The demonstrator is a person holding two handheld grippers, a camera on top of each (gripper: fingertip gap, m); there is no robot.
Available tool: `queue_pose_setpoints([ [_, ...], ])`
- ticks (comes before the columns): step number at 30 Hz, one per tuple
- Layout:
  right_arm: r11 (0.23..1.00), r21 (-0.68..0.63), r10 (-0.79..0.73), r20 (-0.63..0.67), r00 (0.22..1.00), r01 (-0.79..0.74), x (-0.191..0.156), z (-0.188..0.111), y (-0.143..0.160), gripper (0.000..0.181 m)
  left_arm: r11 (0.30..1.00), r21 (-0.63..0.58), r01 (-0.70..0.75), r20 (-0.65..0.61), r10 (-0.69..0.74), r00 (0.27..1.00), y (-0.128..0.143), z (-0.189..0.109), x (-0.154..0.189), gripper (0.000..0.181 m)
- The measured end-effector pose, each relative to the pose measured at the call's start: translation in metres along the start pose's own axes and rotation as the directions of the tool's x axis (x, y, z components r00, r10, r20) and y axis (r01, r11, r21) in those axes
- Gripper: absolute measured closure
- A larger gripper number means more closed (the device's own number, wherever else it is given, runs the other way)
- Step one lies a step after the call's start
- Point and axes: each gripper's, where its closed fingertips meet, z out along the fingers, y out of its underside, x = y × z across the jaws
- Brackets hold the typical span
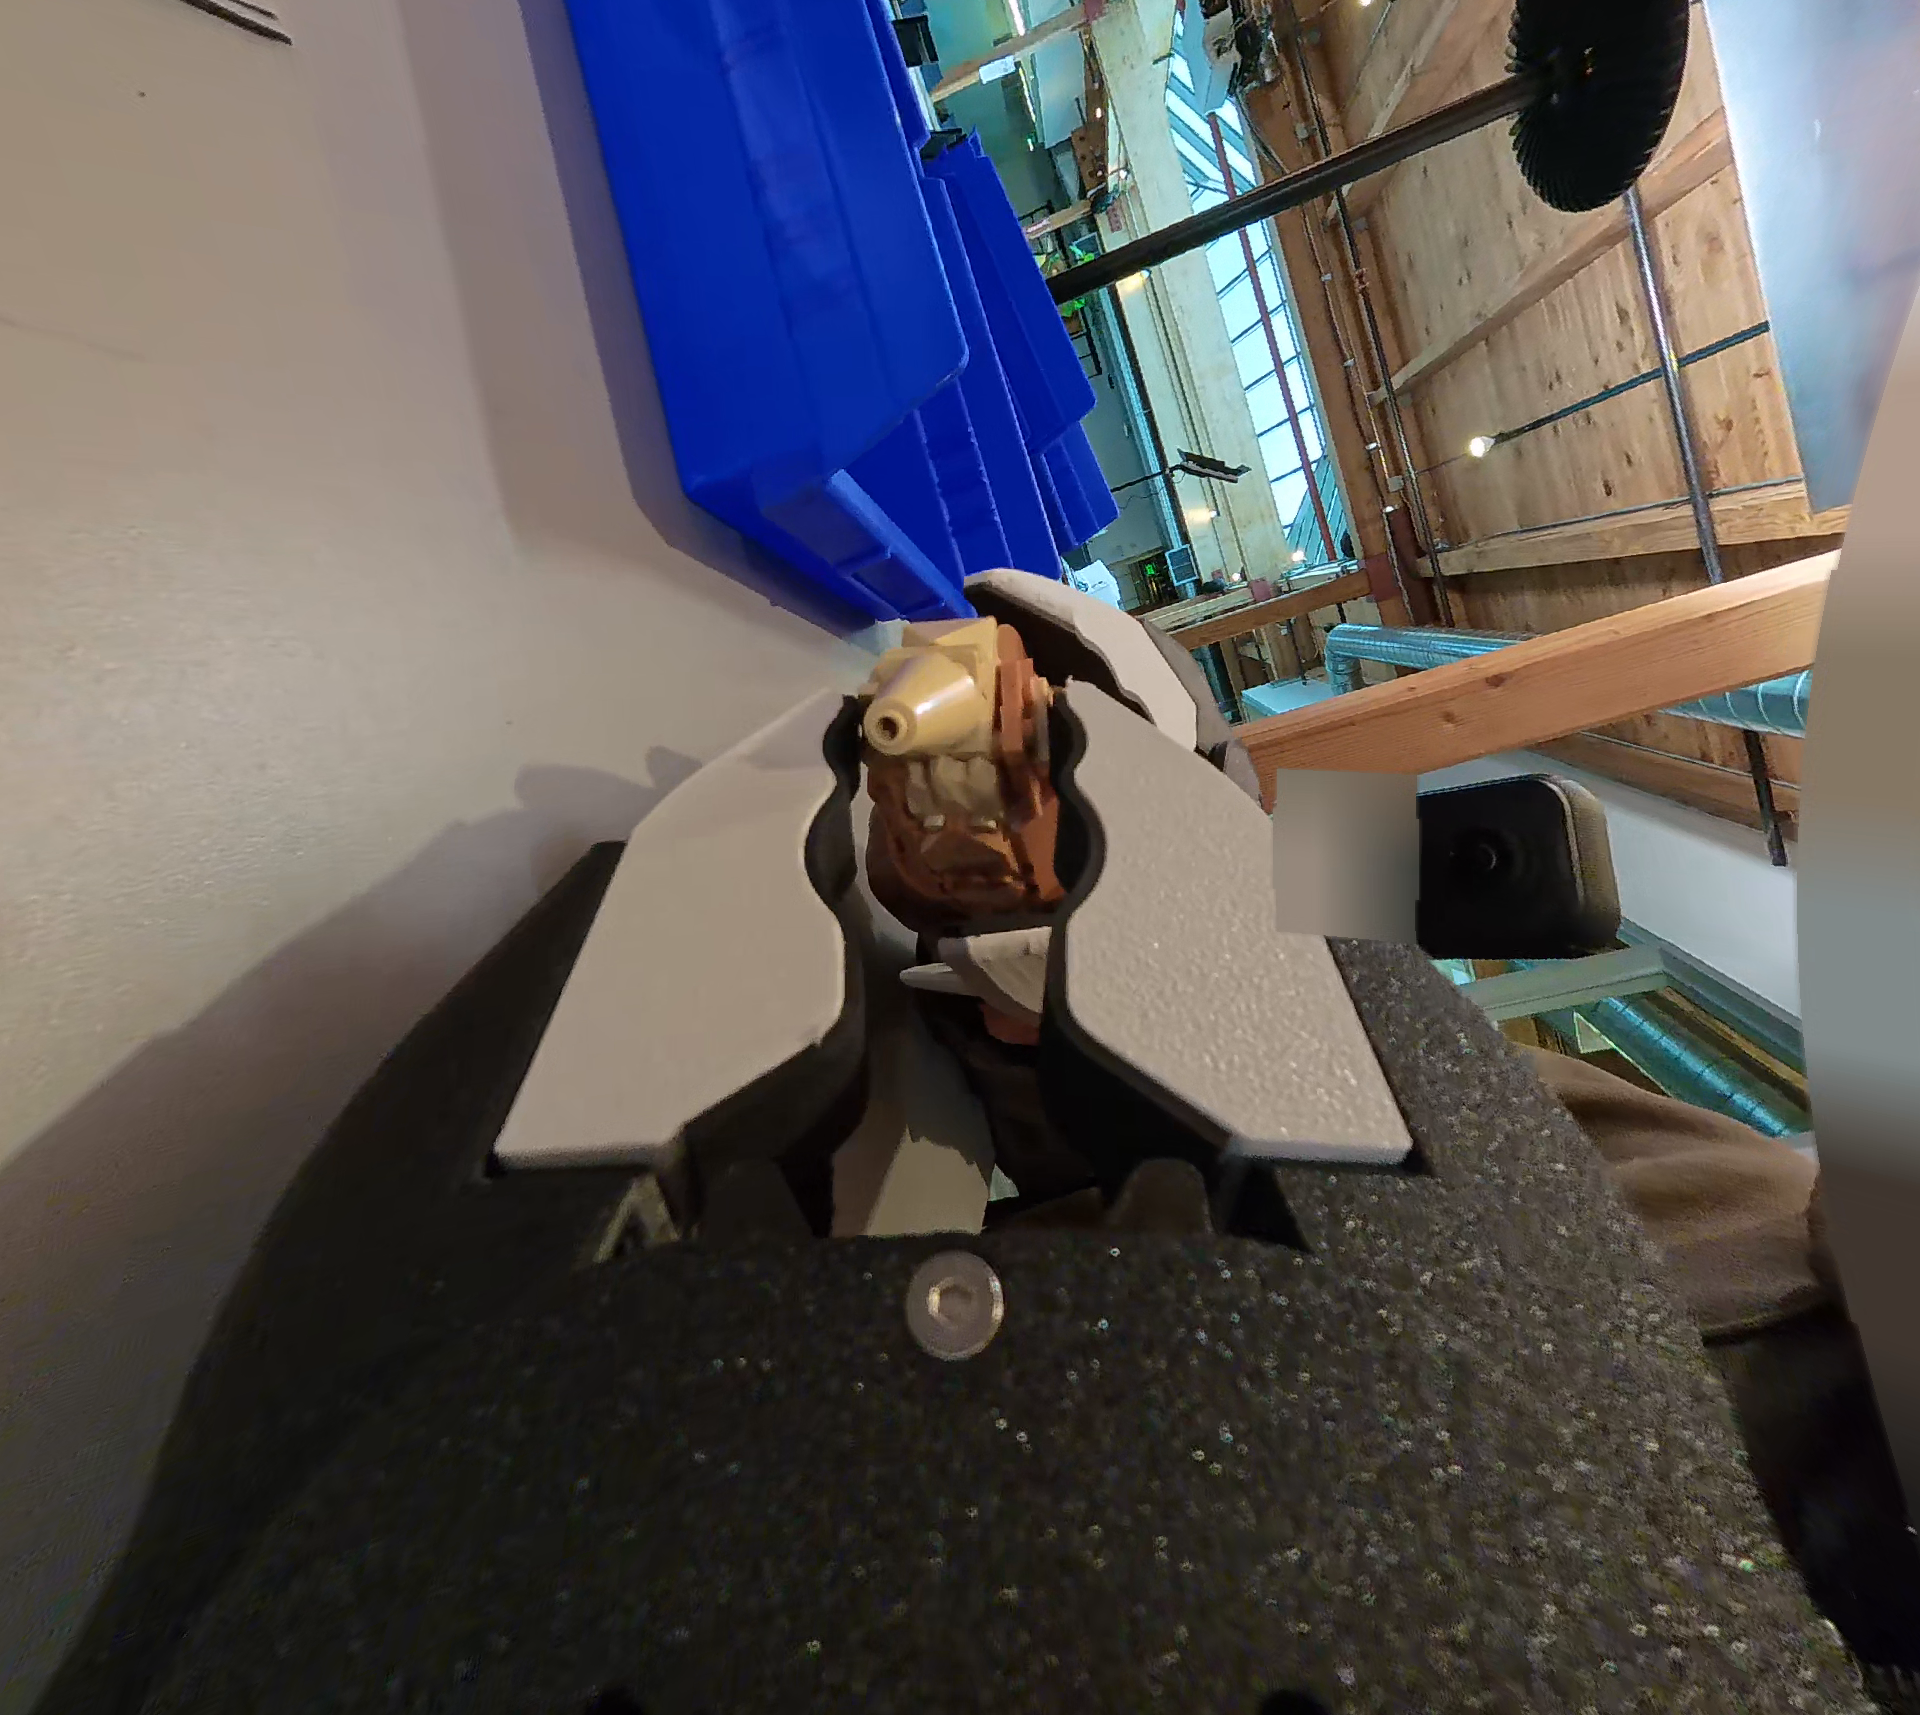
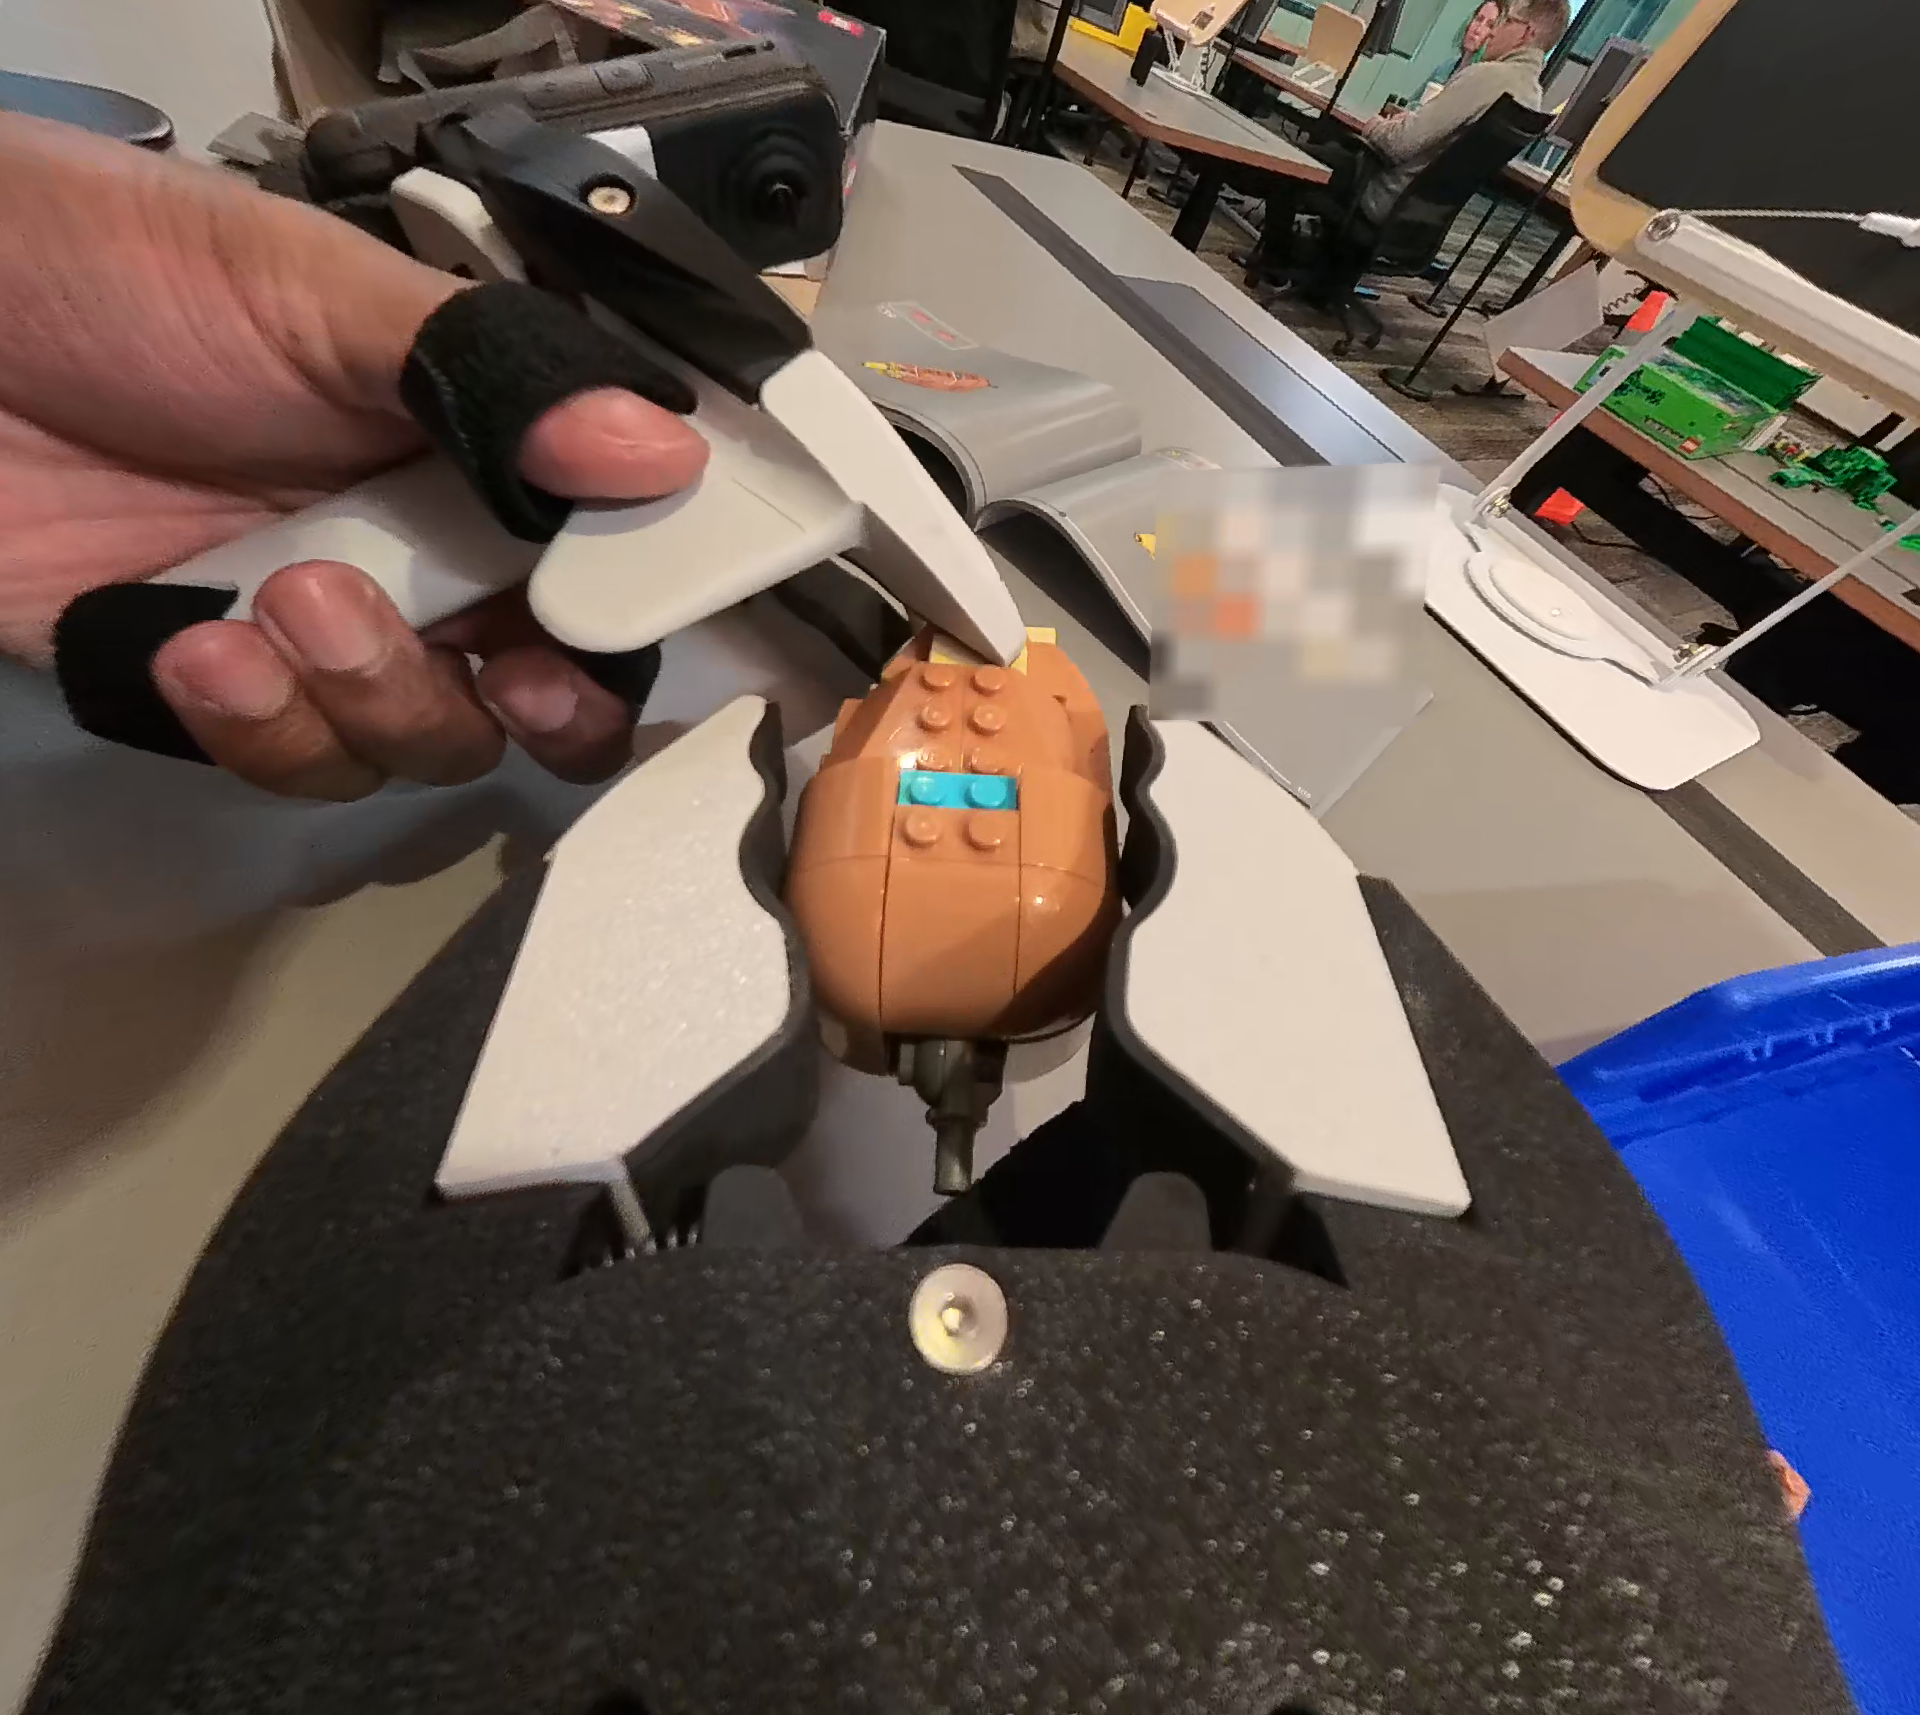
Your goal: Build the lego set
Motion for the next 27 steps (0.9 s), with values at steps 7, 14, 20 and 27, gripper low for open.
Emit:
queue_pose_setpoints([
  [7, 1.000, 0.019, -0.004, 0.000, 1.000, 0.004, -0.0003, -0.0014, -0.0031, 0.118, 1.000, 0.005, -0.025, -0.020, 0.025, 0.999, 0.0001, -0.0005, 0.0030, 0.147],
  [14, 0.999, 0.034, -0.008, -0.001, 1.000, 0.008, -0.0005, -0.0024, -0.0056, 0.118, 0.998, 0.009, -0.055, -0.033, 0.056, 0.998, -0.0001, -0.0016, 0.0056, 0.147],
  [20, 0.999, 0.044, -0.005, 0.001, 1.000, 0.005, -0.0008, -0.0030, -0.0075, 0.118, 0.997, 0.020, -0.070, -0.039, 0.071, 0.997, -0.0001, -0.0019, 0.0067, 0.148],
  [27, 0.999, 0.038, 0.000, 0.005, 1.000, 0.000, -0.0010, -0.0018, -0.0054, 0.118, 0.995, 0.033, -0.096, -0.027, 0.097, 0.995, -0.0006, -0.0019, 0.0052, 0.147],
])
